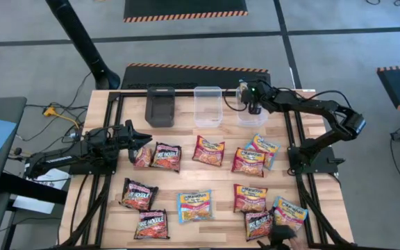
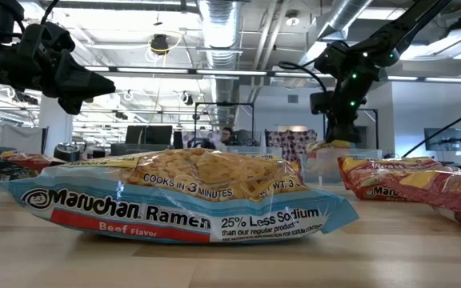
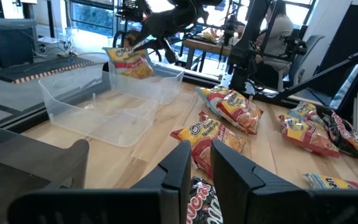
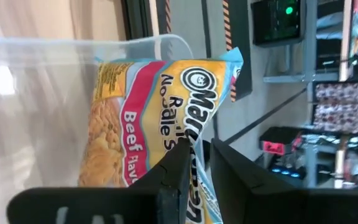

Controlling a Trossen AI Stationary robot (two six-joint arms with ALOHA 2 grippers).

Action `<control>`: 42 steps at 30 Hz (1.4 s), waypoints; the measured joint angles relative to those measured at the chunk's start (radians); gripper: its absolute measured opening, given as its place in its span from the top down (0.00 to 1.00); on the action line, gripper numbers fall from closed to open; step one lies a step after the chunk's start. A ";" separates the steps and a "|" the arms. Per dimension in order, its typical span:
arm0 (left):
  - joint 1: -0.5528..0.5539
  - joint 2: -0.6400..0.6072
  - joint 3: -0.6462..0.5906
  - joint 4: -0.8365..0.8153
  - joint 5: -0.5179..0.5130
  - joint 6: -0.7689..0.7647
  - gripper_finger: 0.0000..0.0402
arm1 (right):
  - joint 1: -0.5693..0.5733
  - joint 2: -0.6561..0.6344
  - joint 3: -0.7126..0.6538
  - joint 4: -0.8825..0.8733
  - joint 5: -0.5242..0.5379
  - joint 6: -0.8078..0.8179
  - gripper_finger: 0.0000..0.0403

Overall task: Sort Maruchan noodles
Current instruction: Put the light blue noodle pack into the right transparent bin

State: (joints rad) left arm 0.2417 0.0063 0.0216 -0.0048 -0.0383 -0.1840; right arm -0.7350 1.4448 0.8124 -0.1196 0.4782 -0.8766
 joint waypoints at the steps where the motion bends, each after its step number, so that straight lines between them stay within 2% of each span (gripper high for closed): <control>1: 0.000 0.000 0.000 0.000 0.000 0.003 0.87 | -0.001 0.000 0.000 0.000 -0.004 0.017 0.78; 14: 0.000 0.000 0.000 0.000 0.000 0.008 0.87 | -0.013 0.000 0.000 -0.002 -0.005 0.064 0.78; 22: 0.000 0.000 0.000 0.000 0.000 0.008 0.87 | -0.020 0.000 0.000 -0.027 -0.030 0.250 0.78; 34: 0.000 0.000 0.000 0.000 0.001 0.006 0.87 | -0.060 0.000 0.088 -0.199 -0.136 0.433 0.78; 42: 0.000 0.000 0.000 0.000 0.001 0.005 0.87 | -0.059 0.000 0.184 -0.335 -0.140 0.544 0.78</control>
State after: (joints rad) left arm 0.2417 0.0067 0.0216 -0.0048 -0.0372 -0.1787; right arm -0.7944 1.4448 0.9965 -0.4542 0.3378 -0.3325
